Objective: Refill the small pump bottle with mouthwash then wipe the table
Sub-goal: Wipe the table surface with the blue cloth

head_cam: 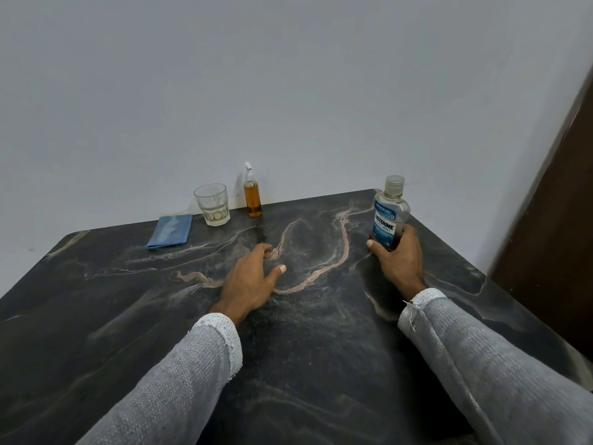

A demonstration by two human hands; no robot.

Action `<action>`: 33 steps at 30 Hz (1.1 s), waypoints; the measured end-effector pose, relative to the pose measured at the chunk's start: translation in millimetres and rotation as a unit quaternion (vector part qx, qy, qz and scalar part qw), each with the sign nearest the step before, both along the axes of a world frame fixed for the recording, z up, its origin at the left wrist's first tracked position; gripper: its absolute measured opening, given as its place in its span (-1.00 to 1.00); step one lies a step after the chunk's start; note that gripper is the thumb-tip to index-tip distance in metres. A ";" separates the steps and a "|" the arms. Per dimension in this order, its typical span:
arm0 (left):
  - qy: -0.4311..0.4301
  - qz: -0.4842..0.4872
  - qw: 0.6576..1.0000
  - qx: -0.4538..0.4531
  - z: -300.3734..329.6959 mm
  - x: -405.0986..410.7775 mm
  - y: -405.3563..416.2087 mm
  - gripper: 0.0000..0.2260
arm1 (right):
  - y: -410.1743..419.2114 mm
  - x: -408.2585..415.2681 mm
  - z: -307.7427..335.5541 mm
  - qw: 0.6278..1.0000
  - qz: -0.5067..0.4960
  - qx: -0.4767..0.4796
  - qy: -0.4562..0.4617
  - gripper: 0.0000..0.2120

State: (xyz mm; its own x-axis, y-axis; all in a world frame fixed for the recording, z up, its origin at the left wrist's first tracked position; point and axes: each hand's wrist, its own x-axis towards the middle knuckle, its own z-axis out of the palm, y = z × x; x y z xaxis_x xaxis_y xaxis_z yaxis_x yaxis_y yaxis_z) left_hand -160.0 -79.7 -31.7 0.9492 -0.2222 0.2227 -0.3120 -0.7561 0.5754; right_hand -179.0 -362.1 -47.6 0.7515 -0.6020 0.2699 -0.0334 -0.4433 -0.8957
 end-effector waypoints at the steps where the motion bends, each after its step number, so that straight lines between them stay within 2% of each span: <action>1: 0.001 0.002 1.000 0.000 -0.2 0.8 2.6 -0.51 | 0.8 1.5 -0.2 1.000 -0.001 0.001 0.001 -0.47; 5: 0.005 0.008 1.000 0.005 -1.3 2.8 10.4 -0.50 | 3.5 1.2 -1.0 0.999 0.031 -0.007 -0.001 -0.58; 11: -0.003 0.013 1.000 0.022 -4.8 3.0 13.8 -0.52 | 19.7 -2.5 -1.3 0.983 0.181 0.033 0.024 -0.57; 15: -0.014 0.012 0.999 0.035 -4.7 4.6 16.6 -0.53 | 34.0 -0.5 -2.0 0.970 0.239 0.044 0.009 -0.56; 26: 0.043 0.042 0.992 0.107 1.6 45.1 39.1 -0.49 | 59.6 38.3 -5.0 0.971 0.239 0.022 0.008 -0.51; 33: 0.063 0.038 0.986 0.151 14.1 87.2 44.1 -0.35 | 71.0 90.3 -3.1 0.974 0.225 0.008 0.008 -0.52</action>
State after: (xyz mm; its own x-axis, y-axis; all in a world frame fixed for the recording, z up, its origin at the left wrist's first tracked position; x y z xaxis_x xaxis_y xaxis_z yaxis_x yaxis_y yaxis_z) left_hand -72.8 -35.6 -17.5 0.9816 -0.1874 0.0371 -0.1884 -0.9170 0.3515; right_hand -88.6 -291.1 -50.7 0.9445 -0.2140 0.2491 0.1469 -0.4031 -0.9033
